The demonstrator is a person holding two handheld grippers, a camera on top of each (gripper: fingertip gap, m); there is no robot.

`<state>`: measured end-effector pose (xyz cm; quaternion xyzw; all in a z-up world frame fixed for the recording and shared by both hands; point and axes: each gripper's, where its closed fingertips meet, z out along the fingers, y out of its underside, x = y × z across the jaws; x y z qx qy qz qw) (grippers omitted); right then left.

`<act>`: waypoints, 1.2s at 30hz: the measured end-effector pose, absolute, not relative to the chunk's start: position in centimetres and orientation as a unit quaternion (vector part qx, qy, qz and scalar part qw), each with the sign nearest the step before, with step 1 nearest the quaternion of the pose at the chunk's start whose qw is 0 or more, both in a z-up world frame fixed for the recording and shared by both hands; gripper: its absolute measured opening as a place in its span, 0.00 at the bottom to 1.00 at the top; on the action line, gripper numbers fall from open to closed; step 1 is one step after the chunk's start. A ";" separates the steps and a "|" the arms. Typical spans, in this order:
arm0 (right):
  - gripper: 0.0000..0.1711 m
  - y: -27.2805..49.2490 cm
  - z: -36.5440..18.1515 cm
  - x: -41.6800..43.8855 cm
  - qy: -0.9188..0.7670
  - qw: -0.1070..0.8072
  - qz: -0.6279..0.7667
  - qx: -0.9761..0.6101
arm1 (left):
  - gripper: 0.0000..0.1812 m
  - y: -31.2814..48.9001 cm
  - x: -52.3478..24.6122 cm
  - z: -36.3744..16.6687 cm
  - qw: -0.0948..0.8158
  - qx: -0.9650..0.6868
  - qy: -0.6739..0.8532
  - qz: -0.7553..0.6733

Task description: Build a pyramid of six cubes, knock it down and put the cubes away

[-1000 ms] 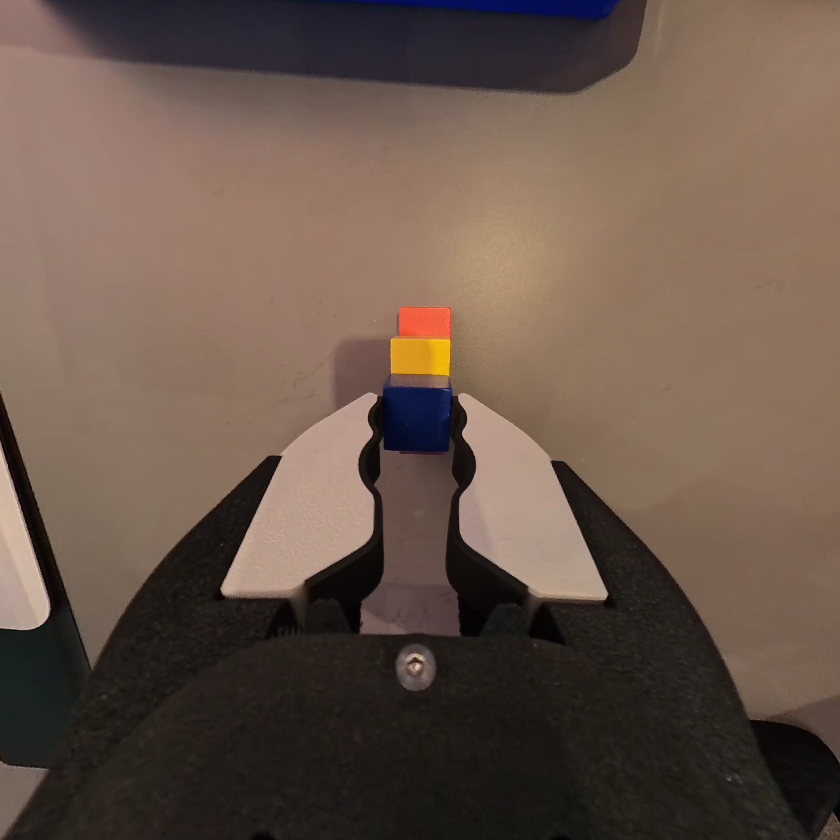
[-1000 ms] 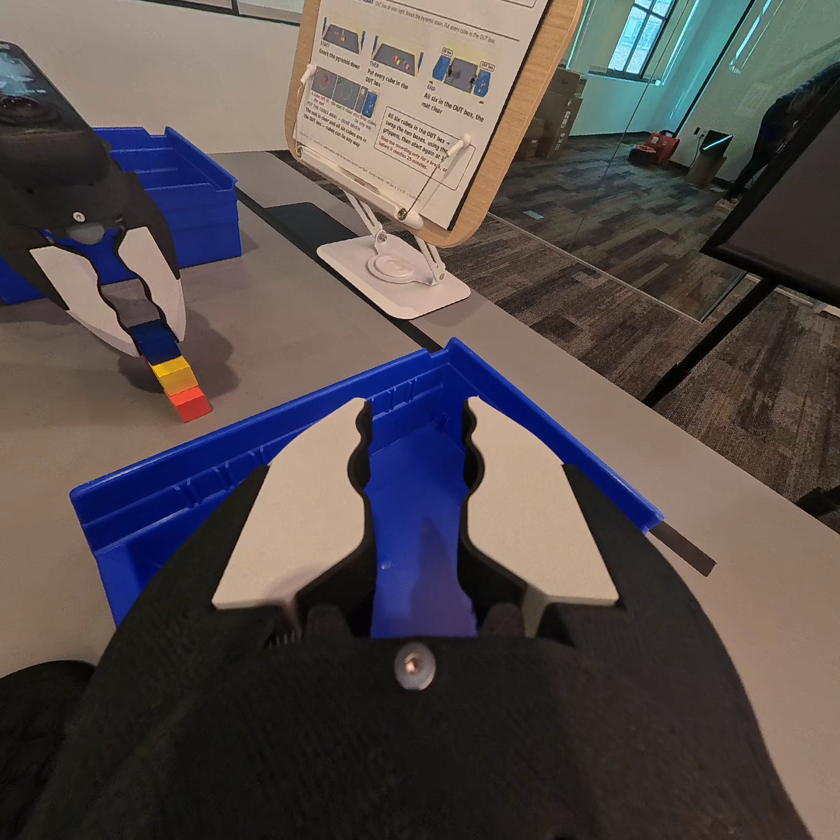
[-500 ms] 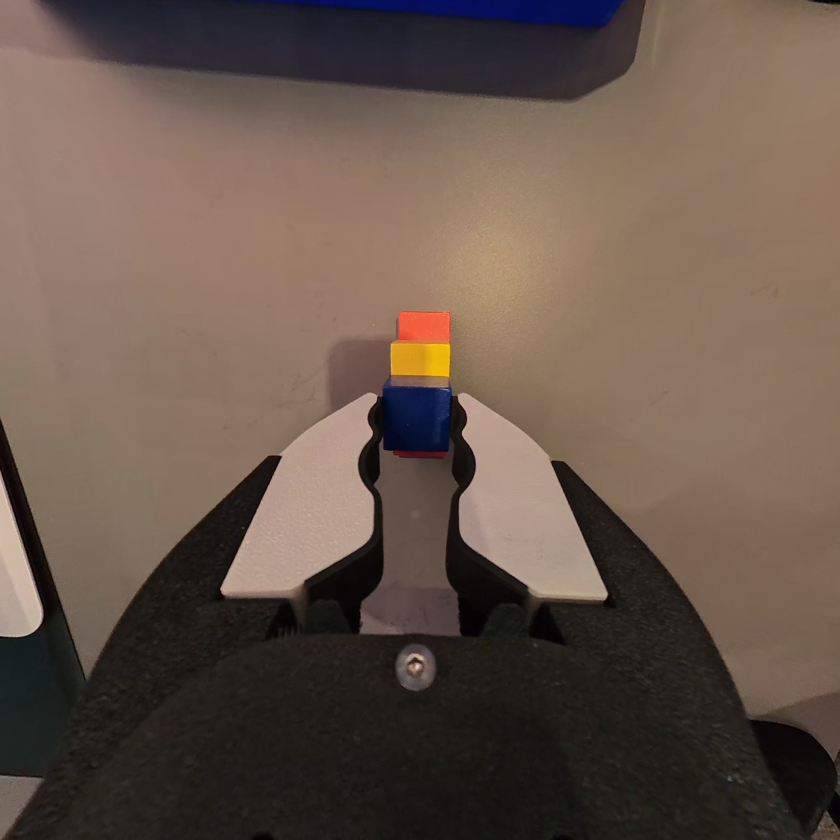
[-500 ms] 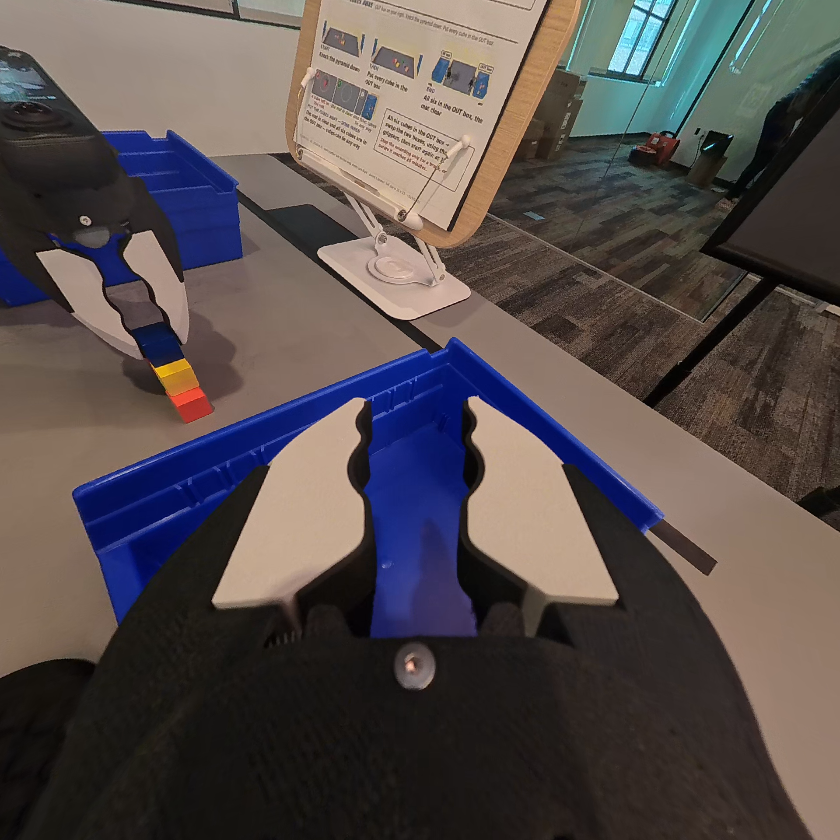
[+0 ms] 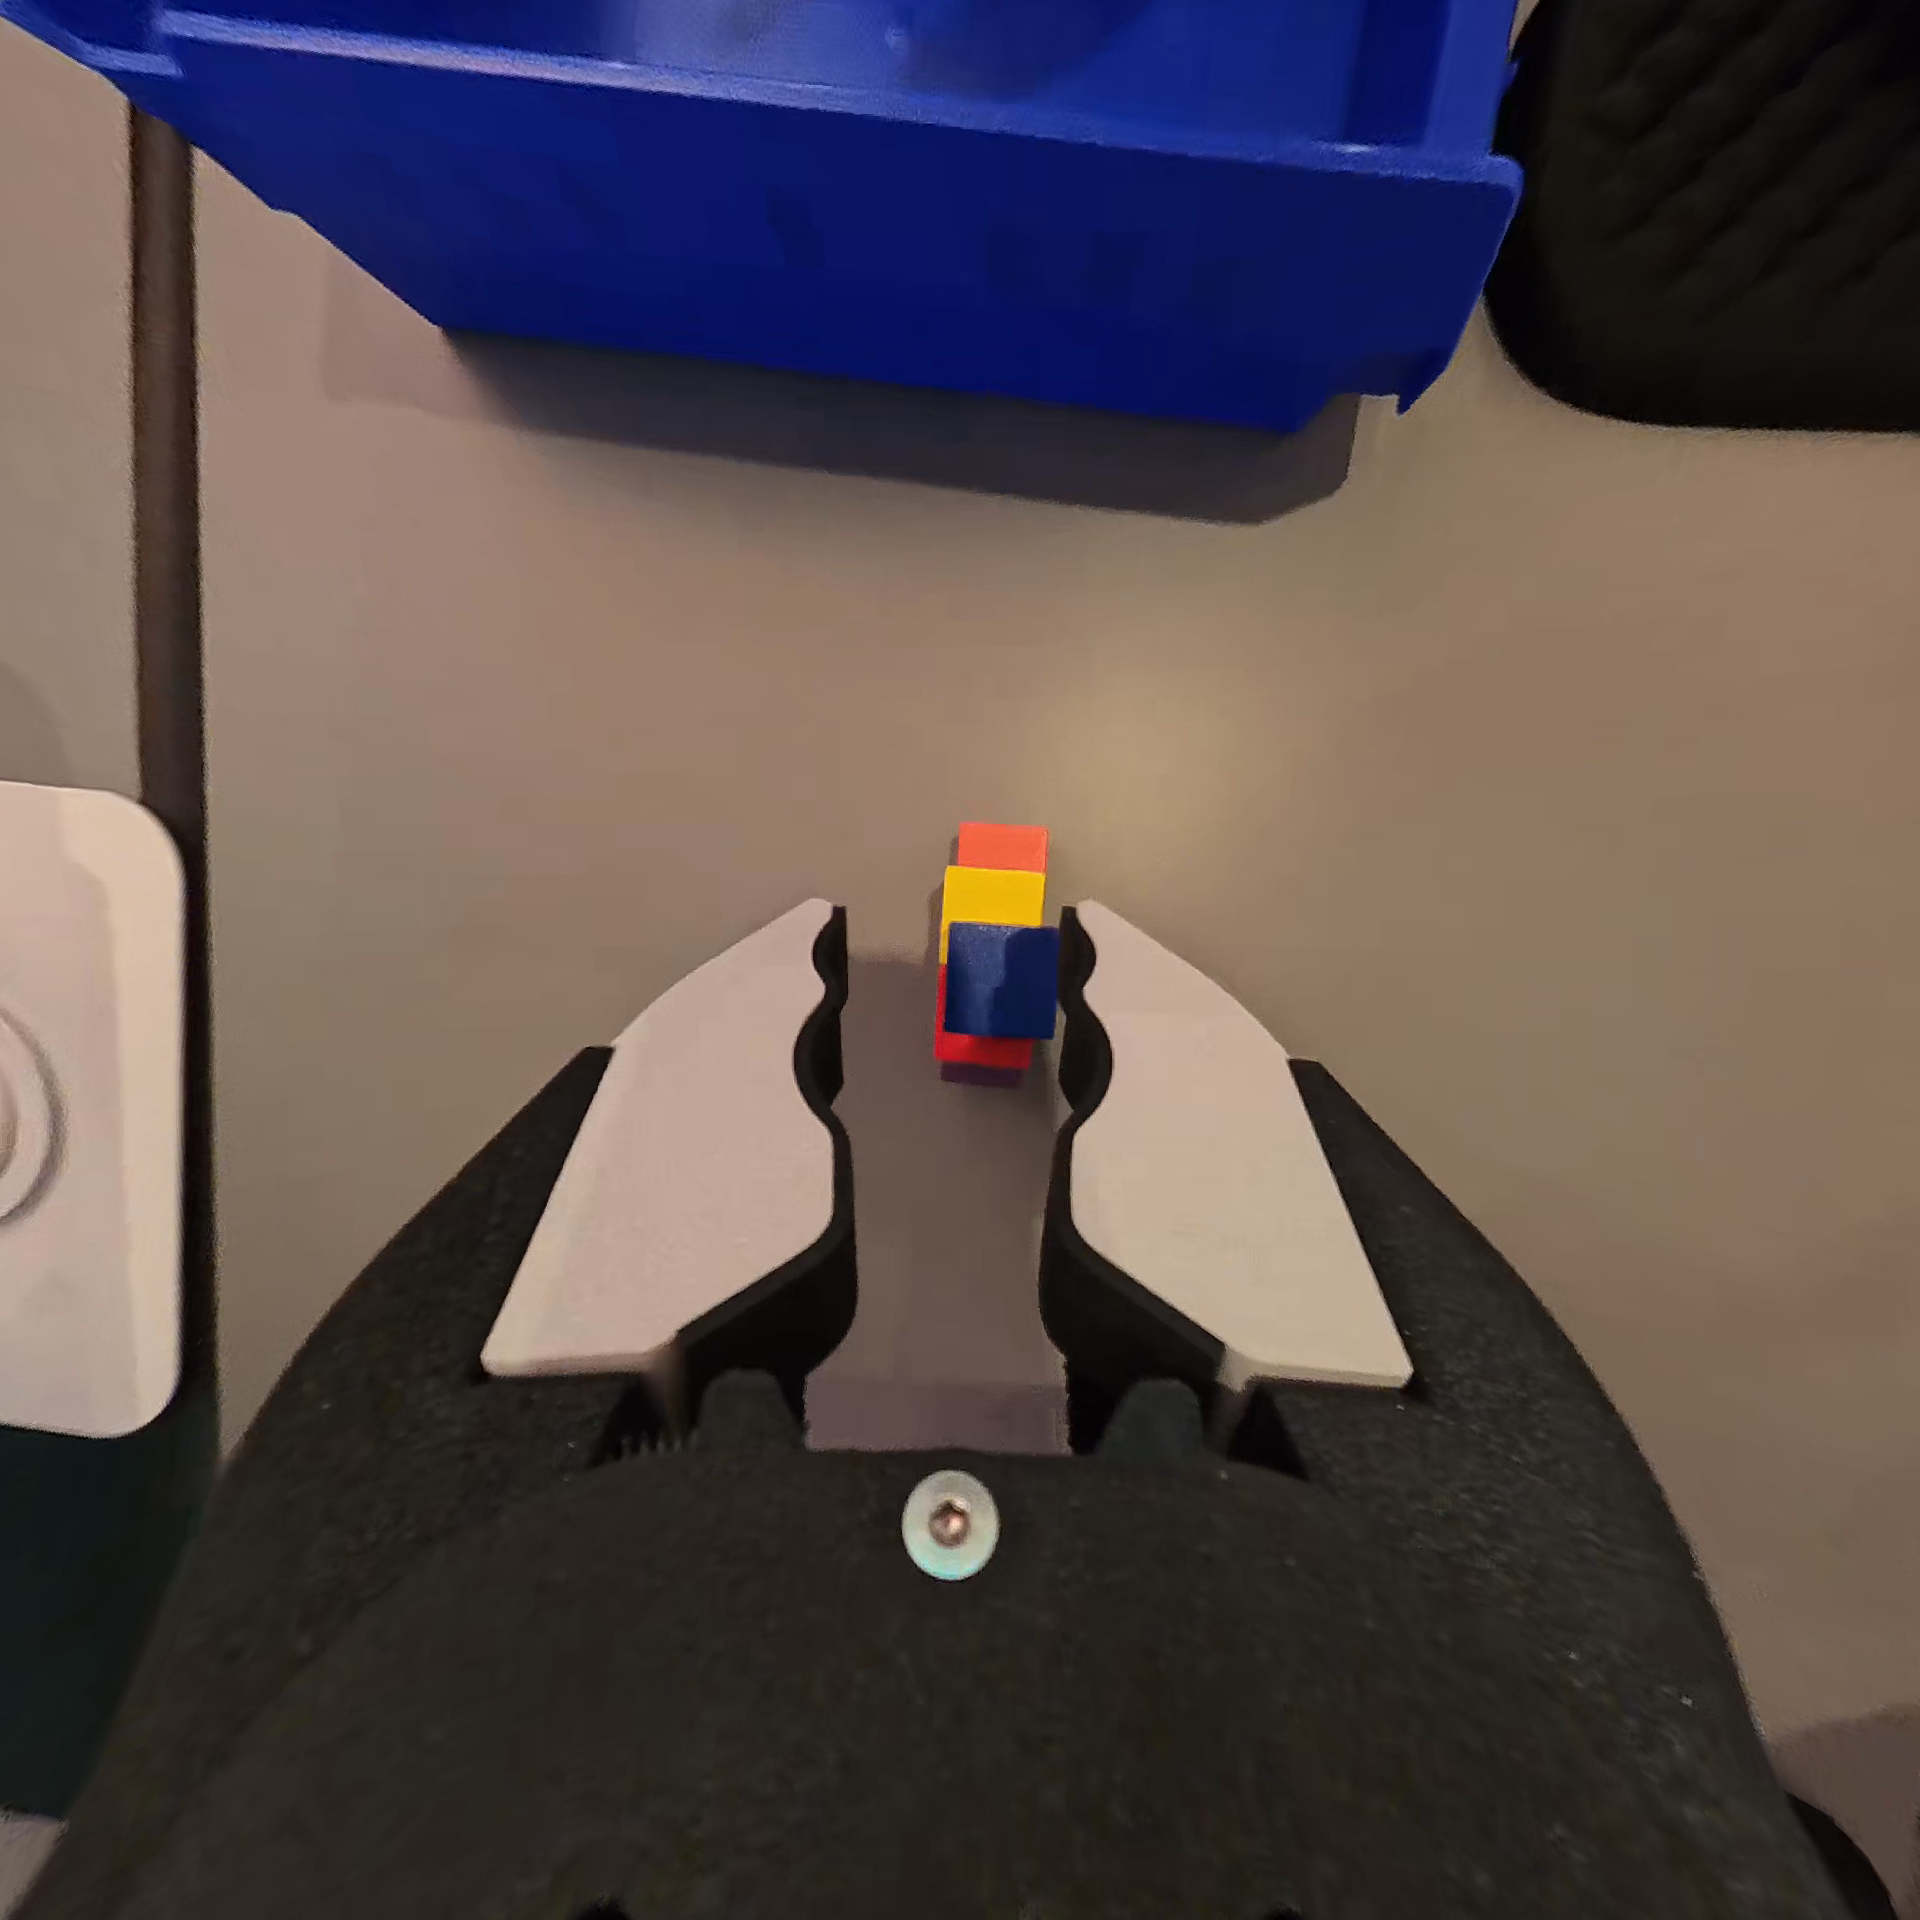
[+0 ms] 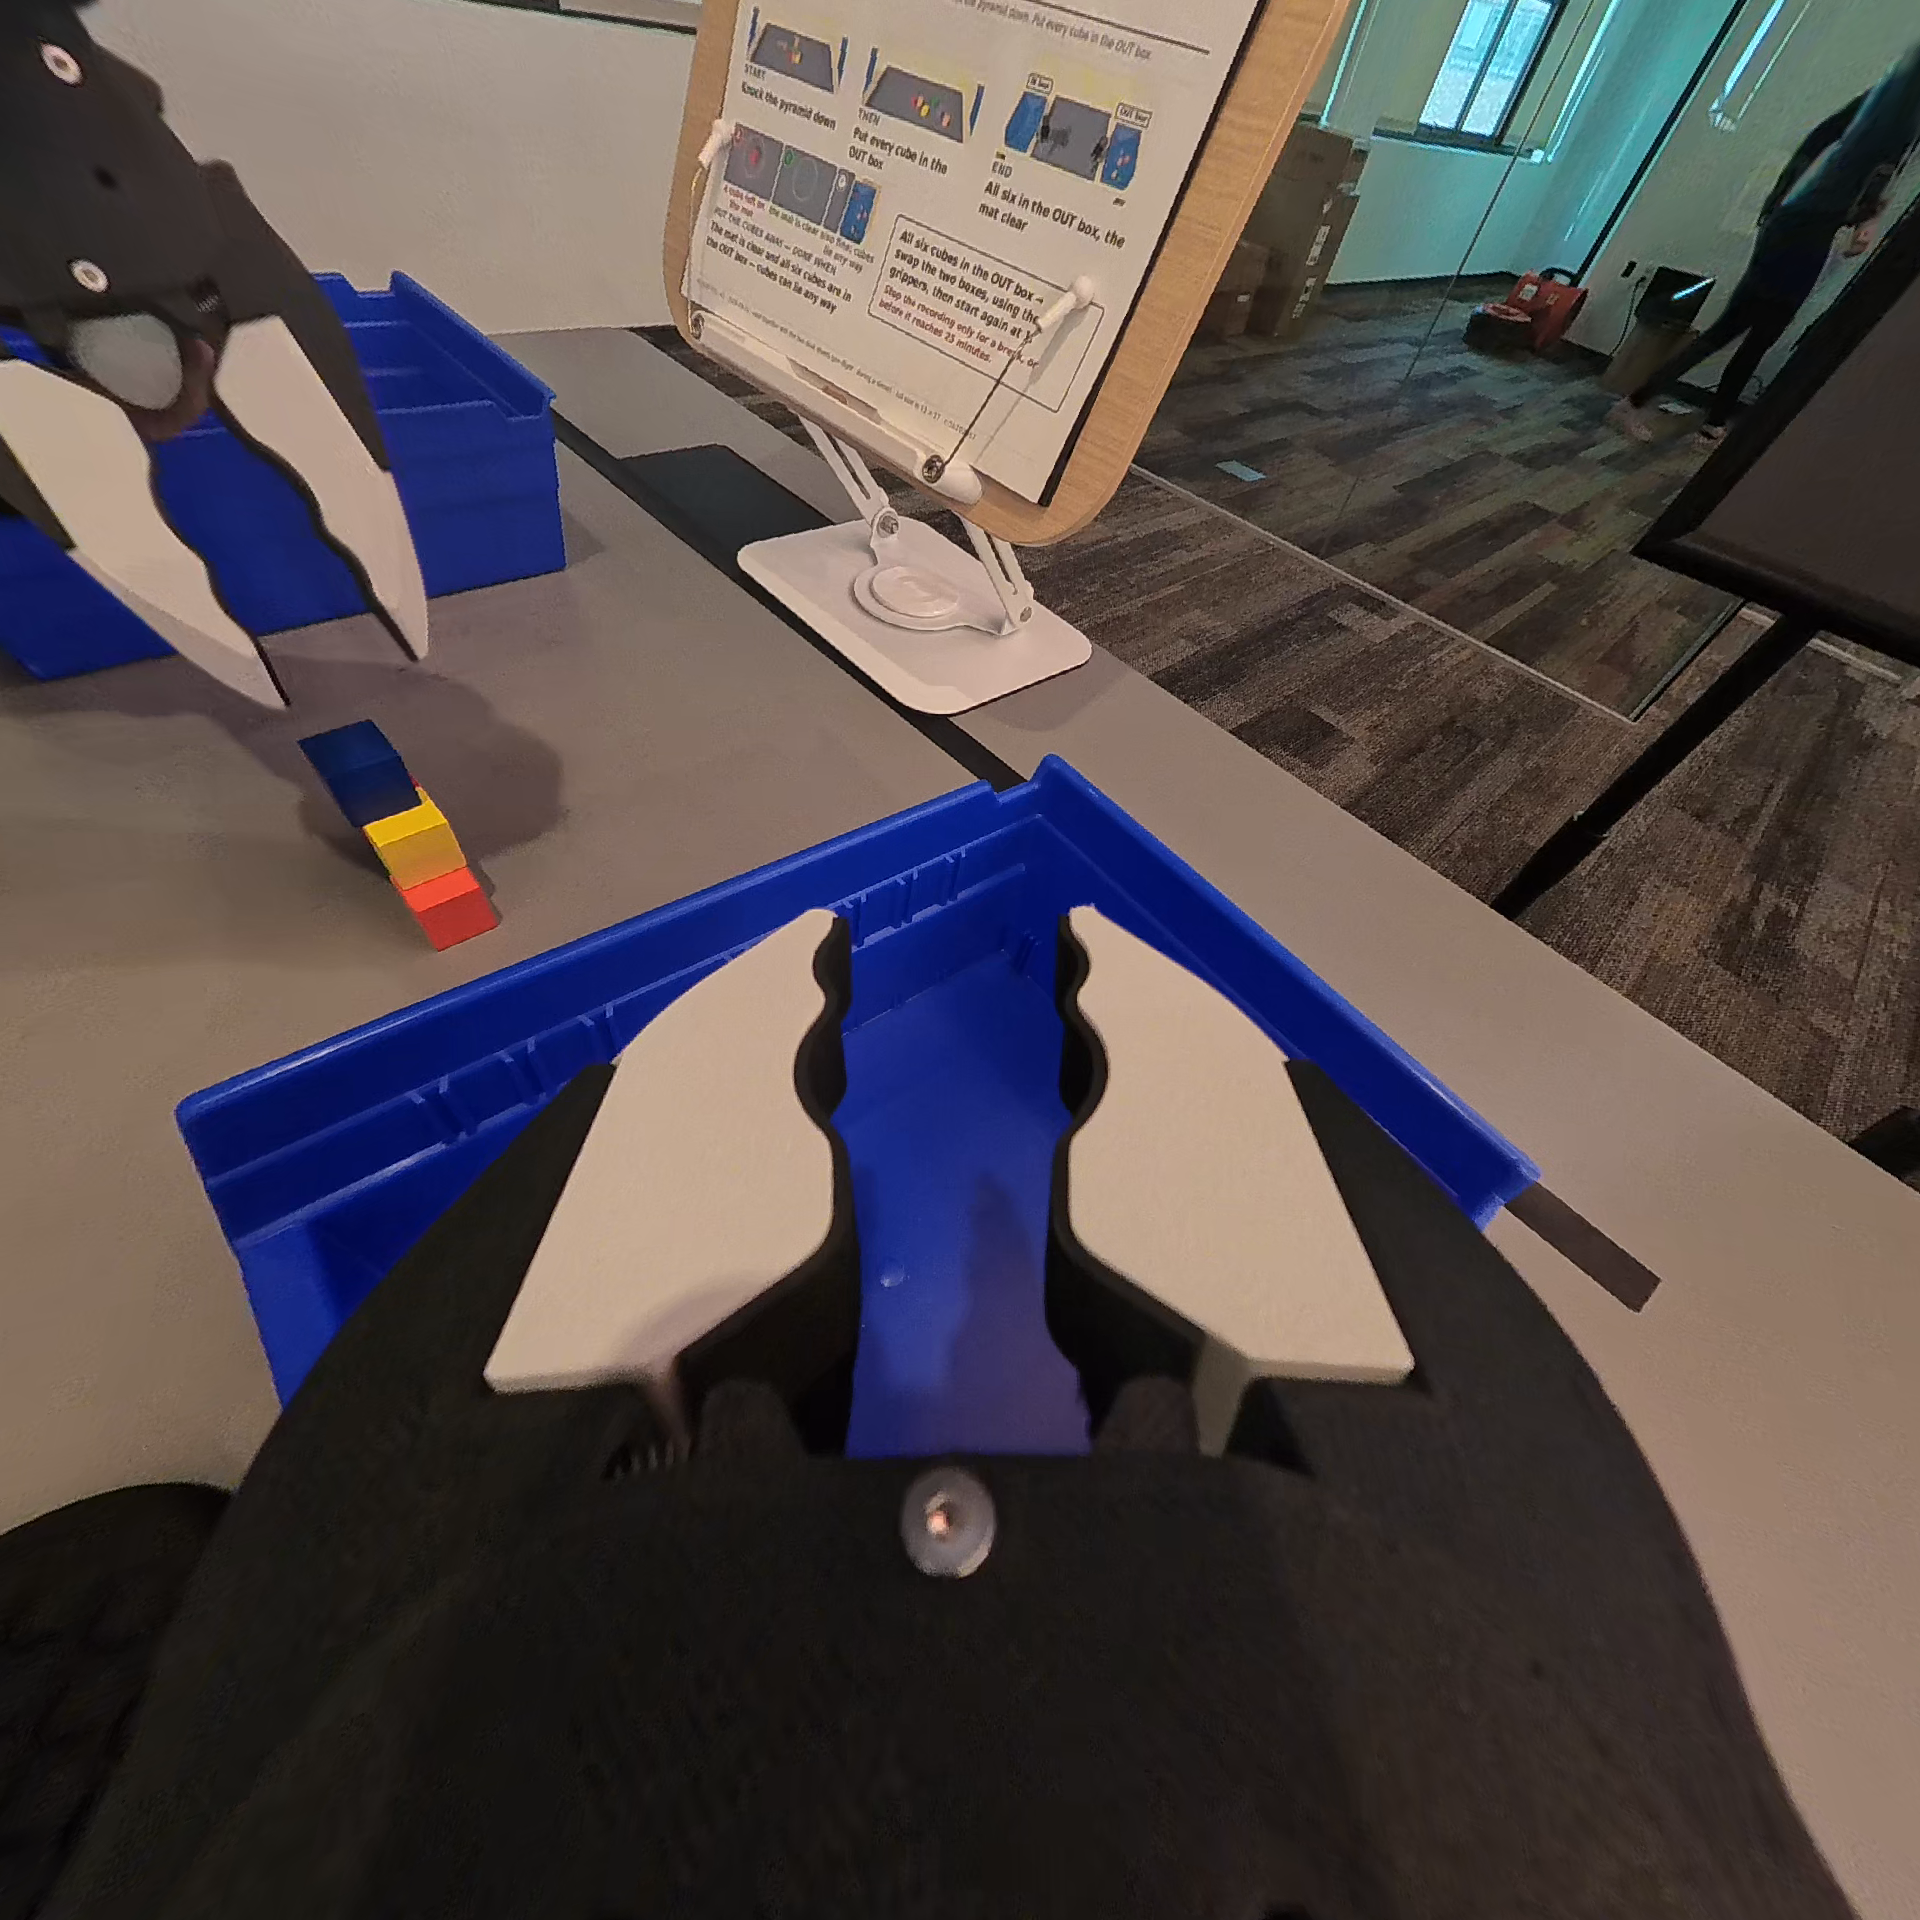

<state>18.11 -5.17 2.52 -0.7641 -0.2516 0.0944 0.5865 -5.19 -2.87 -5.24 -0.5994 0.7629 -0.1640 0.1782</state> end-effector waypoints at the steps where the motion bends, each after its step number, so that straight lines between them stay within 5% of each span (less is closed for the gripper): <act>1: 0.23 -5.2 2.5 18.1 -0.252 0.586 0.094 -0.764 | 0.21 -2.7 -5.4 -5.1 0.185 -0.598 0.764 -0.156; 36: 0.23 -5.1 2.2 18.0 -0.255 0.580 0.092 -0.768 | 0.16 -2.8 -7.1 -9.8 0.161 -0.585 0.792 -0.066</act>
